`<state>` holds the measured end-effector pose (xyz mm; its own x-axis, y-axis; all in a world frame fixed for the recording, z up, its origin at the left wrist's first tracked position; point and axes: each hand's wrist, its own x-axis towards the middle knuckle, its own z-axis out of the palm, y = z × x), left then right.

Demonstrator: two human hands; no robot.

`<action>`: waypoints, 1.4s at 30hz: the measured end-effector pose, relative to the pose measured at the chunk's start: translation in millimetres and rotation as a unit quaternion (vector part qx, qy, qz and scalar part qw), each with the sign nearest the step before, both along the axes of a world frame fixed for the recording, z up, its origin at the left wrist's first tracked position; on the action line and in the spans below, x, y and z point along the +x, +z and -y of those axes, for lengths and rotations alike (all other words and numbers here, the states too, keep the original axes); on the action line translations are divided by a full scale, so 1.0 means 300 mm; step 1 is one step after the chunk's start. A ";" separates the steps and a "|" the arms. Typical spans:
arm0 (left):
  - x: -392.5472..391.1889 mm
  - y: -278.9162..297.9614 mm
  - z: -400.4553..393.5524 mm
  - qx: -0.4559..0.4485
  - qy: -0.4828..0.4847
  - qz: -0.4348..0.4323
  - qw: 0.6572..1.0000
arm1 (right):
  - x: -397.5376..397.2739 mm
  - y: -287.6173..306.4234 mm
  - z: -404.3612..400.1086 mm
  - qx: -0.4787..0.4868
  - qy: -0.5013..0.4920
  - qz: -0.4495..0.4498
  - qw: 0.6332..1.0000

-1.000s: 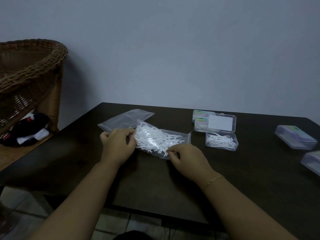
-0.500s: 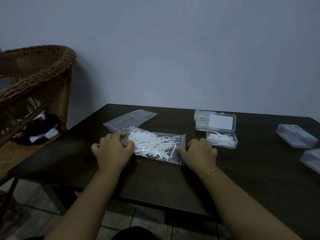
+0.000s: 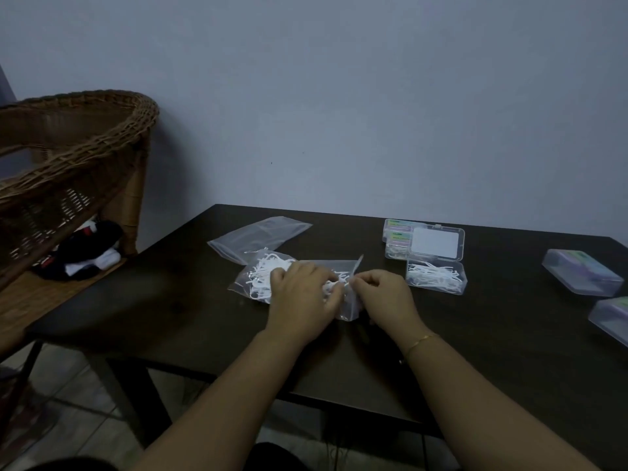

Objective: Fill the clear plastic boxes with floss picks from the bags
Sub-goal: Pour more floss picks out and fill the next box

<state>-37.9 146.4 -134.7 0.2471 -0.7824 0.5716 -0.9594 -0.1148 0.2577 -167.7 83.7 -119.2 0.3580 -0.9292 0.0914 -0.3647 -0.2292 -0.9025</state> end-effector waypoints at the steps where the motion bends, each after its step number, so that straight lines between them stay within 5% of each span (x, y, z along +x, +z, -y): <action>1: -0.019 0.005 0.016 0.011 0.000 -0.012 1.000 | -0.007 0.004 -0.005 0.033 0.016 0.004 0.999; 7: -0.067 0.018 0.066 0.070 0.015 -0.081 0.994 | -0.018 0.006 -0.002 0.111 0.045 0.046 0.992; 14: -0.039 -0.001 0.052 0.069 -0.008 -0.172 0.983 | -0.006 -0.012 -0.007 0.058 0.014 0.072 0.996; 17: -0.037 0.006 0.043 0.061 -0.031 -0.178 0.982 | -0.005 -0.024 -0.014 0.000 -0.006 0.076 0.997; 34: -0.051 0.006 0.022 0.025 -0.068 -0.218 0.973 | -0.007 -0.007 -0.028 0.048 0.017 0.149 0.987; 42: -0.061 0.009 0.018 0.004 -0.025 -0.225 0.974 | -0.009 -0.008 -0.014 0.024 -0.004 0.104 0.994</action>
